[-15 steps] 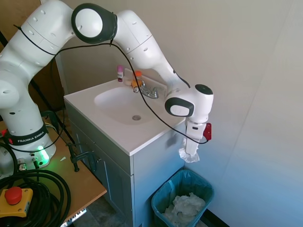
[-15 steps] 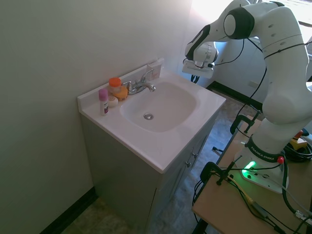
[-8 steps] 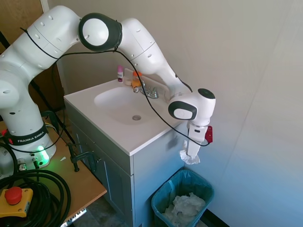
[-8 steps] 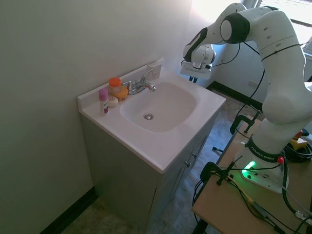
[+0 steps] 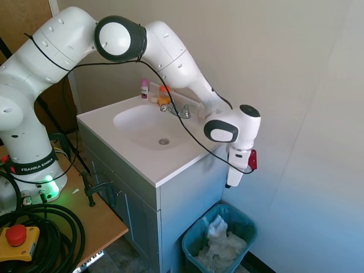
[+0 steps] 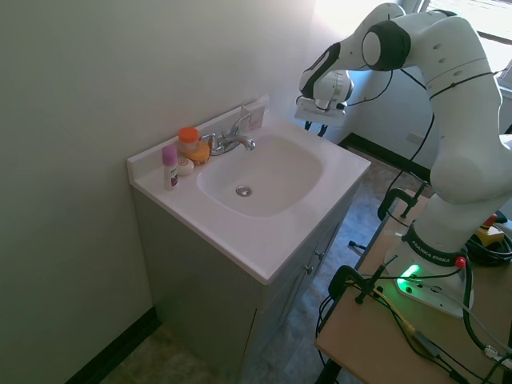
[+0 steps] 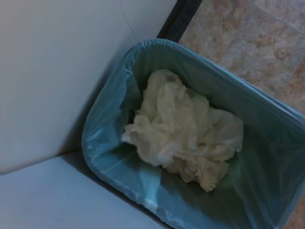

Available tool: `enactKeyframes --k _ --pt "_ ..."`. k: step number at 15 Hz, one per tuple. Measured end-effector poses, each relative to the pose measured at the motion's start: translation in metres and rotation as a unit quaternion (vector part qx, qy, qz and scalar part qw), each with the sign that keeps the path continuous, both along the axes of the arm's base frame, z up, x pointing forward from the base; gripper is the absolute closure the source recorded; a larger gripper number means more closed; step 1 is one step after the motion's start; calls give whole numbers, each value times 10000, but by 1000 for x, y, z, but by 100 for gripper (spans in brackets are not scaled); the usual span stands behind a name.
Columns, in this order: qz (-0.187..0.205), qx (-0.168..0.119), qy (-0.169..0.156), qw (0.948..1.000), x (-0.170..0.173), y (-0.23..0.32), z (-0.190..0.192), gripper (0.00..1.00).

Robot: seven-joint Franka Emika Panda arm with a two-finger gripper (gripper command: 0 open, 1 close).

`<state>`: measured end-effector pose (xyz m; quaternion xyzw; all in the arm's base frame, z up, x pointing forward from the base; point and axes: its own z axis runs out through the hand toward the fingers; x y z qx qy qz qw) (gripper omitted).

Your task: Throw the tissue in the trash bin

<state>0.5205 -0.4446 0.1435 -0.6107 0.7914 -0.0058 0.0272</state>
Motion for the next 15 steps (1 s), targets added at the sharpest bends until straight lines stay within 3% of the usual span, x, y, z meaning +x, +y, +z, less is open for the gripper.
enactKeyframes --k 4,7,11,15 --pt "455 -227 -454 9977 -1 10 95 0" --pt "1027 -584 -738 9903 7 70 171 0" --pt "2176 -1224 -869 9644 15 196 233 0" --pt "3268 -1420 -729 9315 -21 316 232 0"
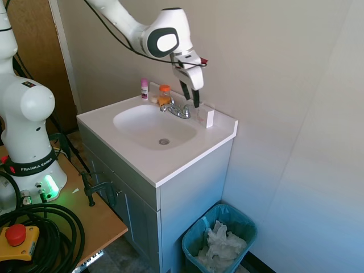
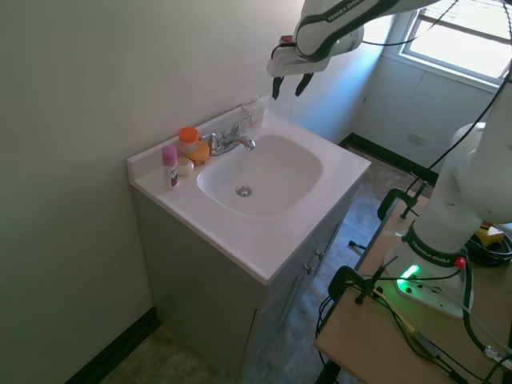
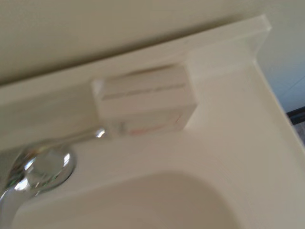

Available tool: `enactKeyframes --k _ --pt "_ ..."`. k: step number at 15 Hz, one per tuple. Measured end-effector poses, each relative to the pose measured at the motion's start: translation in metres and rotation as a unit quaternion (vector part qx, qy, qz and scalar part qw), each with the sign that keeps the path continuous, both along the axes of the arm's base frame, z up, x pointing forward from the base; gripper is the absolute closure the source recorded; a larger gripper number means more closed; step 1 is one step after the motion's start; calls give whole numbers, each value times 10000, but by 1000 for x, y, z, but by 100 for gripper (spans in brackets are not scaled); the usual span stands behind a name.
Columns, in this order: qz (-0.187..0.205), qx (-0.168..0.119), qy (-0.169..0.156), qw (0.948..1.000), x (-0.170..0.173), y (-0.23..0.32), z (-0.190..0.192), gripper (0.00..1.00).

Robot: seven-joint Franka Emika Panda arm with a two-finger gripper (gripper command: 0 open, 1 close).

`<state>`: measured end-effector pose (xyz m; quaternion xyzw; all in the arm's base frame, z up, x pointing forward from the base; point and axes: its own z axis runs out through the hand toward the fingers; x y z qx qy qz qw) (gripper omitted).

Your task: Throw the tissue in the trash bin

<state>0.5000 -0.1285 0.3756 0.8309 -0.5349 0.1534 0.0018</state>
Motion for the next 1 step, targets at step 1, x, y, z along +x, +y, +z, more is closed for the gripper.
enactKeyframes --k 1 --pt "166 -89 7 9998 -14 25 1 0"
